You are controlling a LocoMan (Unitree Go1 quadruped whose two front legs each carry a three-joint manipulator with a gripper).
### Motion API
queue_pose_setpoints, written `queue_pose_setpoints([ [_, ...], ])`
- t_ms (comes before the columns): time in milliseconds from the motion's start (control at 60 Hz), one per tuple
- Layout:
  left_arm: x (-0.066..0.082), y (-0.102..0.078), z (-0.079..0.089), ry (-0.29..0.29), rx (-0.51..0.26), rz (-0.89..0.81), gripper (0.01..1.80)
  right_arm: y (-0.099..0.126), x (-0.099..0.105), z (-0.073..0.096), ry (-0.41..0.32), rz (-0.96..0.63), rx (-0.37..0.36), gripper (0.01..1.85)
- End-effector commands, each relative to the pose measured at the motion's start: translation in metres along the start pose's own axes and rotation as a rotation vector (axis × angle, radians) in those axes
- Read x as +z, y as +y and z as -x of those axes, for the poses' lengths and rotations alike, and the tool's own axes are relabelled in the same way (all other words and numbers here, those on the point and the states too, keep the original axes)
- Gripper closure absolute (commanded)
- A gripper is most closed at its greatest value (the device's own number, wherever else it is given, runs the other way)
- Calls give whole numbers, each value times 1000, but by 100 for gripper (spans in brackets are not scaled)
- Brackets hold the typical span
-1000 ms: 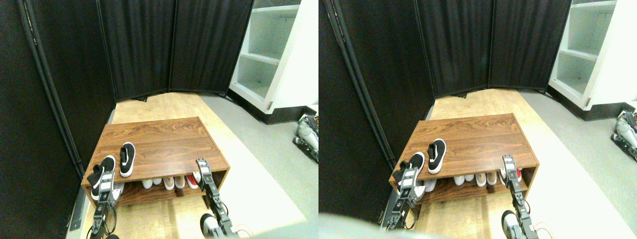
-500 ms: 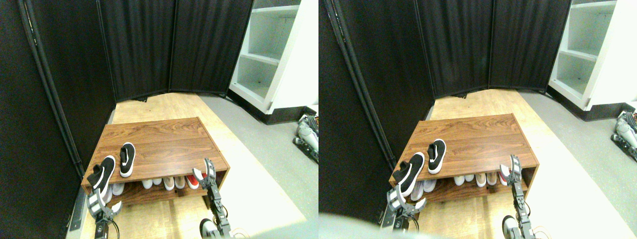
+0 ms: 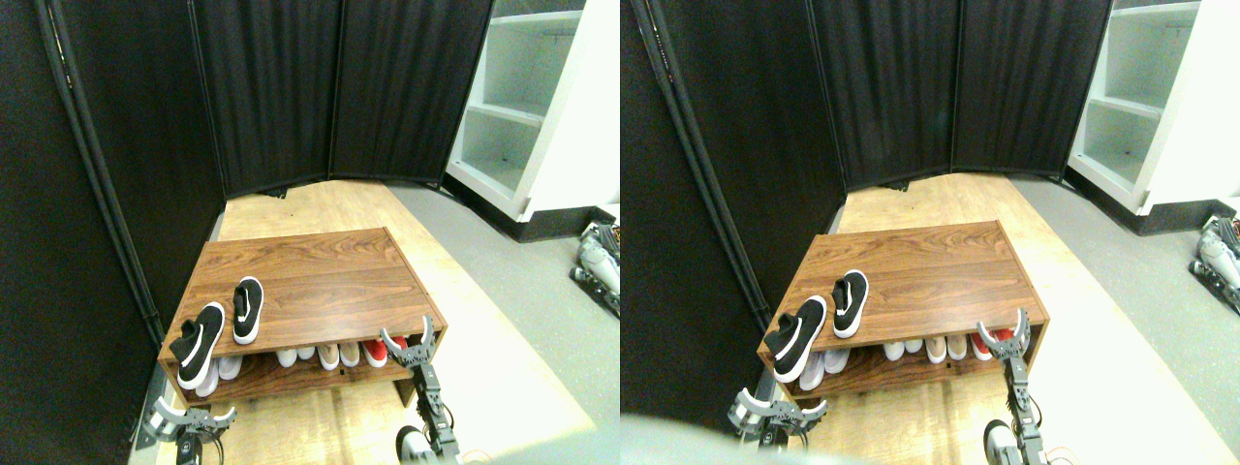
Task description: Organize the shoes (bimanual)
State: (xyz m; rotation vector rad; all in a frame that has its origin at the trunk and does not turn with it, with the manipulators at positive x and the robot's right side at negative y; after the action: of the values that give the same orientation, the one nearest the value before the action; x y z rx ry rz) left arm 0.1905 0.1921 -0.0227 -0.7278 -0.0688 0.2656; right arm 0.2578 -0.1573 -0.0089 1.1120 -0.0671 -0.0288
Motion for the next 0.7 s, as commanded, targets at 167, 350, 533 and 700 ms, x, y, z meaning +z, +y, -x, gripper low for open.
queue_pose_setpoints([
  [167,6,10,-15,-15,15,55,35,4,-1,-8,-10,14,48,111],
  [350,7,12,-23,17,-3,31,31,4,-4,-10,1,8,51,114],
  [533,3,13,-33,29,20,49,39,6,-6,-11,7,21,58,116],
  [700,-6,17,-42,15,44,99,37,8,-6,-12,10,47,77,118],
])
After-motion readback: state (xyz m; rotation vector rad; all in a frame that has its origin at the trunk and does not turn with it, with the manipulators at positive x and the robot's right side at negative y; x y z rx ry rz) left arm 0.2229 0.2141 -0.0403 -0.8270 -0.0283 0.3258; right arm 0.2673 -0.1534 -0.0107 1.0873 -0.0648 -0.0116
